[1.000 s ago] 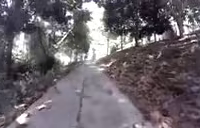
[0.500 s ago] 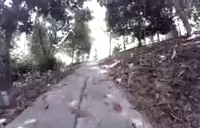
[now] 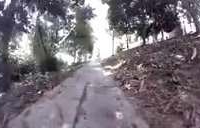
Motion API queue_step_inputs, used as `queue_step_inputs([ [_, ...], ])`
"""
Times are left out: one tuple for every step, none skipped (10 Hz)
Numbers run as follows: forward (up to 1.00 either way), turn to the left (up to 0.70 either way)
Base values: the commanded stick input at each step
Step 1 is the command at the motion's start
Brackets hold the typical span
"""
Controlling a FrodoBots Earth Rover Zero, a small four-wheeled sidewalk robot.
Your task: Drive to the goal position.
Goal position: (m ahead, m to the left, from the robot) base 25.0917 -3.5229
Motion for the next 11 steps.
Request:
queue_step_inputs([
  [1.0, 0.0],
  [1.0, 0.0],
  [1.0, 0.0],
  [1.0, 0.0],
  [1.0, 0.0],
  [1.0, -0.01],
  [1.0, -0.28],
  [1.0, -0.4],
  [1.0, -0.18],
  [1.0, -0.03],
  [1.0, 0.0],
])
